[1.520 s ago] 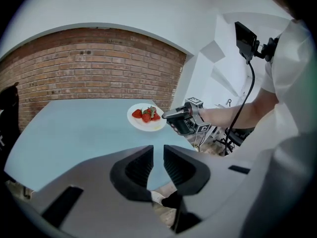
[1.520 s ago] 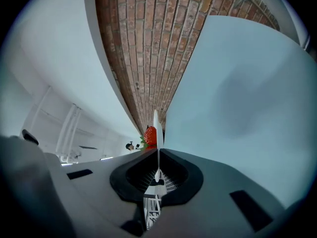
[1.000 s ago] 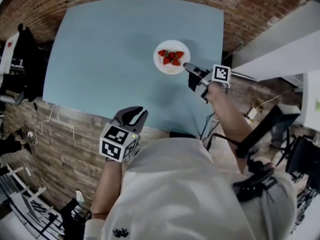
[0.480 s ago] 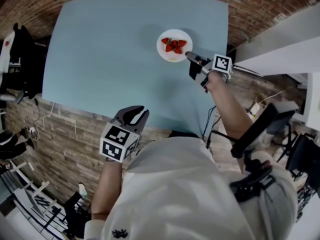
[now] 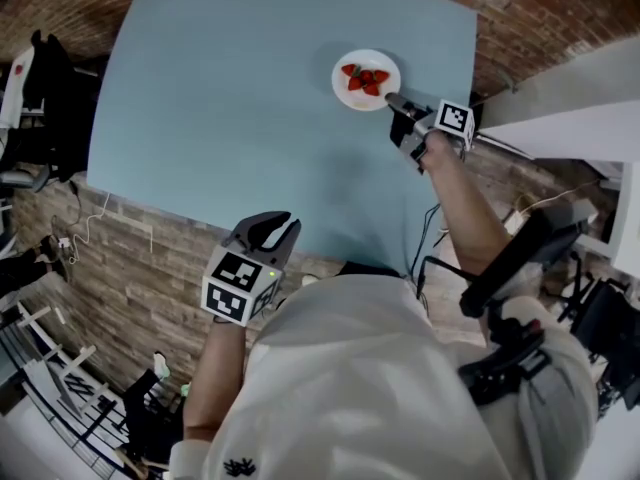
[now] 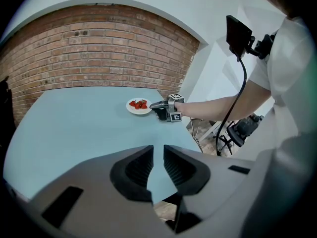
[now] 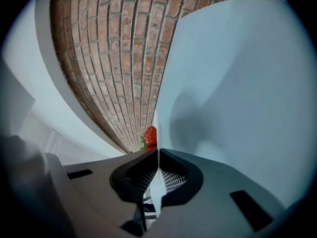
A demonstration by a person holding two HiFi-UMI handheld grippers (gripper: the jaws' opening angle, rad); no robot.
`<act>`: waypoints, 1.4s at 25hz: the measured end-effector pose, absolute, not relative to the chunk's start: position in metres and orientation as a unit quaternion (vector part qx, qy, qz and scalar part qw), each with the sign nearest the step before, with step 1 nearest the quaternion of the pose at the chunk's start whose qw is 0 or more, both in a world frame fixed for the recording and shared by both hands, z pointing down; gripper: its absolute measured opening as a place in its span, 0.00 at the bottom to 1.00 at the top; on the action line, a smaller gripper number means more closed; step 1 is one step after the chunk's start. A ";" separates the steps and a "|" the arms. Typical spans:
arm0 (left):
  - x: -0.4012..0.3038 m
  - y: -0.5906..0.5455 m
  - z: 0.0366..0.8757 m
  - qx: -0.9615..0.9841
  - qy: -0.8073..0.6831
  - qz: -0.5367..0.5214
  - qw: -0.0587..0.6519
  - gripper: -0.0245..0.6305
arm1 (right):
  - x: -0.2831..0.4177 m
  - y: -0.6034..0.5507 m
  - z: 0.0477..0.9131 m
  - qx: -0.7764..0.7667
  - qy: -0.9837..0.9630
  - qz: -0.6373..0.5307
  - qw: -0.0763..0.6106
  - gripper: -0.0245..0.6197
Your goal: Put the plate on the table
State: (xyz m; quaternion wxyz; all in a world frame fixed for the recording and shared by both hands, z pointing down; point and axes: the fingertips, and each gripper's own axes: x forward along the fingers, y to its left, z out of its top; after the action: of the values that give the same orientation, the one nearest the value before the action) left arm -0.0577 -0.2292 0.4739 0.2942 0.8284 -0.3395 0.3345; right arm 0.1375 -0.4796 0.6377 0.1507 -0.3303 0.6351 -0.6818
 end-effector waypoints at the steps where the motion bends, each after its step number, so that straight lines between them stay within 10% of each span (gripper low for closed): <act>1: -0.058 -0.230 0.474 0.827 -0.339 0.337 0.296 0.14 | 0.138 -0.482 0.639 -0.331 0.633 -0.683 0.151 0.07; 35: -0.067 -0.199 0.463 0.838 -0.355 0.298 0.288 0.14 | 0.142 -0.472 0.647 -0.475 0.724 -0.487 -0.116 0.25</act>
State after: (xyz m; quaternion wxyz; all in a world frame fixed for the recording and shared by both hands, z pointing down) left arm -0.0670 -0.1991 0.4632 0.2884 0.8376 -0.3553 0.2982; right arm 0.1420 -0.4719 0.6469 -0.1161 -0.4745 0.7241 -0.4869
